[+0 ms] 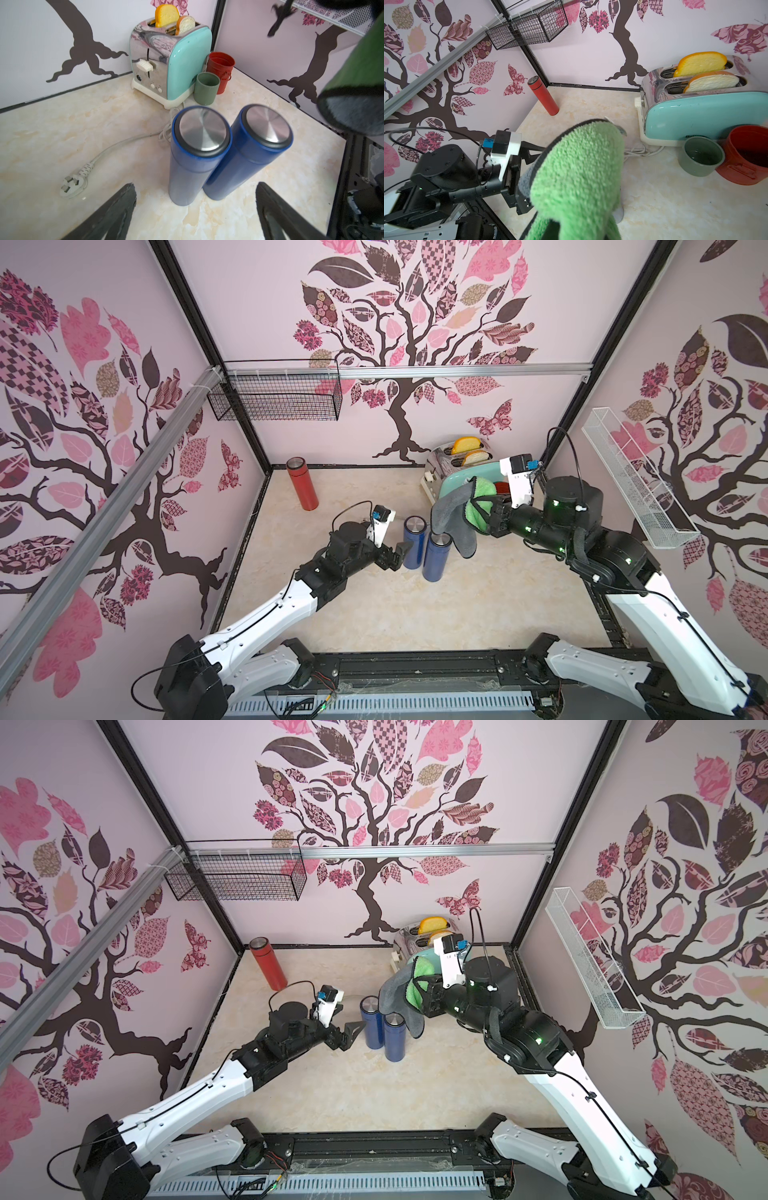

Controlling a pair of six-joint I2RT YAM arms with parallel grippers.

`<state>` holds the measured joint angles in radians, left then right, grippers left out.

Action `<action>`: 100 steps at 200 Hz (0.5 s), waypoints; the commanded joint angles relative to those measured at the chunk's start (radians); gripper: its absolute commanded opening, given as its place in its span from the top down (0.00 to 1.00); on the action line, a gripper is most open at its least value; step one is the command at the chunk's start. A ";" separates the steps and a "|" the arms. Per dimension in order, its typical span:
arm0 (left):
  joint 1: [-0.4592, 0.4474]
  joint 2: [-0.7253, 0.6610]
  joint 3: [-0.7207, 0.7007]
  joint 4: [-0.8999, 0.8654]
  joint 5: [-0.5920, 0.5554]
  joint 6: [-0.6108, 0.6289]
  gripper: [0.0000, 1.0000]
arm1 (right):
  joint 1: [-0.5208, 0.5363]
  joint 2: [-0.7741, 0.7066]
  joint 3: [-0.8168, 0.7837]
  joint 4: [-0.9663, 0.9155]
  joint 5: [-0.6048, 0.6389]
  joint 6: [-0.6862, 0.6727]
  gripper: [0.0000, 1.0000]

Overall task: Wipe the surface of the thermos
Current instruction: Pick up the thermos from the center of the board.

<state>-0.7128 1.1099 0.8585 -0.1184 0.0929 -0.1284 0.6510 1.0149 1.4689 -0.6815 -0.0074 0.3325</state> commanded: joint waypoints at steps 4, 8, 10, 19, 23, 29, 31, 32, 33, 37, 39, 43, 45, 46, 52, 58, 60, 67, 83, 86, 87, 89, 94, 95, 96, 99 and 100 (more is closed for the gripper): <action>-0.003 0.085 0.198 -0.307 0.019 -0.062 0.08 | -0.005 -0.009 0.011 -0.014 0.017 -0.009 1.00; -0.004 0.109 0.234 -0.350 0.022 -0.077 0.09 | -0.005 -0.008 0.011 -0.016 0.018 -0.007 1.00; -0.004 0.119 0.257 -0.378 0.024 -0.082 0.09 | -0.006 -0.007 0.011 -0.017 0.020 -0.007 1.00; -0.005 0.172 0.339 -0.489 0.033 -0.105 0.11 | -0.007 -0.004 0.013 -0.025 0.024 -0.004 1.00; -0.007 0.194 0.368 -0.527 0.031 -0.118 0.12 | -0.006 -0.003 0.012 -0.027 0.026 -0.004 1.00; -0.011 0.220 0.406 -0.571 0.014 -0.146 0.13 | -0.005 -0.001 0.014 -0.032 0.026 -0.002 1.00; -0.013 0.227 0.417 -0.584 0.007 -0.153 0.13 | -0.006 -0.001 0.014 -0.034 0.027 -0.003 1.00; -0.014 0.232 0.422 -0.590 0.003 -0.156 0.13 | -0.005 -0.001 0.014 -0.035 0.026 -0.003 1.00; -0.015 0.235 0.428 -0.598 0.000 -0.159 0.14 | -0.005 -0.001 0.014 -0.035 0.026 -0.003 1.00; -0.019 0.249 0.451 -0.626 -0.014 -0.173 0.14 | -0.006 -0.001 0.014 -0.037 0.025 -0.002 1.00; -0.019 0.254 0.460 -0.638 -0.019 -0.180 0.14 | -0.005 0.000 0.014 -0.039 0.025 -0.002 1.00; -0.023 0.266 0.477 -0.654 -0.028 -0.193 0.14 | -0.006 -0.001 0.013 -0.041 0.026 -0.003 1.00; -0.024 0.269 0.484 -0.662 -0.029 -0.200 0.14 | -0.005 -0.001 0.013 -0.041 0.026 -0.002 1.00; -0.024 0.271 0.488 -0.664 -0.030 -0.204 0.14 | -0.006 -0.001 0.013 -0.042 0.026 -0.002 1.00; -0.027 0.281 0.505 -0.676 -0.026 -0.225 0.14 | -0.005 -0.002 0.011 -0.044 0.026 -0.002 1.00; -0.030 0.292 0.524 -0.688 -0.018 -0.243 0.14 | -0.007 -0.003 0.010 -0.047 0.027 -0.003 1.00; -0.030 0.294 0.530 -0.692 -0.015 -0.247 0.14 | -0.006 -0.004 0.010 -0.048 0.027 -0.004 1.00; -0.038 0.304 0.558 -0.711 -0.018 -0.260 0.14 | -0.006 -0.005 0.008 -0.052 0.029 -0.004 1.00; -0.072 0.317 0.608 -0.737 -0.078 -0.276 0.13 | -0.006 -0.010 0.004 -0.060 0.033 -0.004 1.00; -0.078 0.319 0.621 -0.743 -0.087 -0.279 0.12 | -0.006 -0.012 0.004 -0.062 0.035 -0.004 1.00; -0.080 0.321 0.623 -0.745 -0.090 -0.278 0.12 | -0.007 -0.012 0.003 -0.062 0.035 -0.004 1.00; -0.083 0.324 0.632 -0.751 -0.093 -0.280 0.12 | -0.007 -0.013 0.001 -0.063 0.036 -0.004 1.00; -0.087 0.334 0.653 -0.768 -0.098 -0.284 0.12 | -0.007 -0.015 0.000 -0.065 0.037 -0.003 1.00; -0.088 0.337 0.656 -0.772 -0.099 -0.286 0.12 | -0.006 -0.015 0.000 -0.066 0.038 -0.004 1.00; -0.088 0.340 0.659 -0.775 -0.099 -0.287 0.12 | -0.006 -0.015 -0.001 -0.067 0.038 -0.003 1.00; -0.089 0.346 0.673 -0.789 -0.099 -0.290 0.12 | -0.006 -0.016 -0.002 -0.067 0.039 -0.003 1.00; -0.089 0.350 0.676 -0.792 -0.098 -0.291 0.12 | -0.006 -0.018 -0.002 -0.067 0.039 -0.004 1.00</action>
<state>-0.7753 1.4395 1.4399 -0.7975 0.0452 -0.3660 0.6510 1.0142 1.4666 -0.7357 0.0113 0.3328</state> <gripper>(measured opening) 0.876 0.077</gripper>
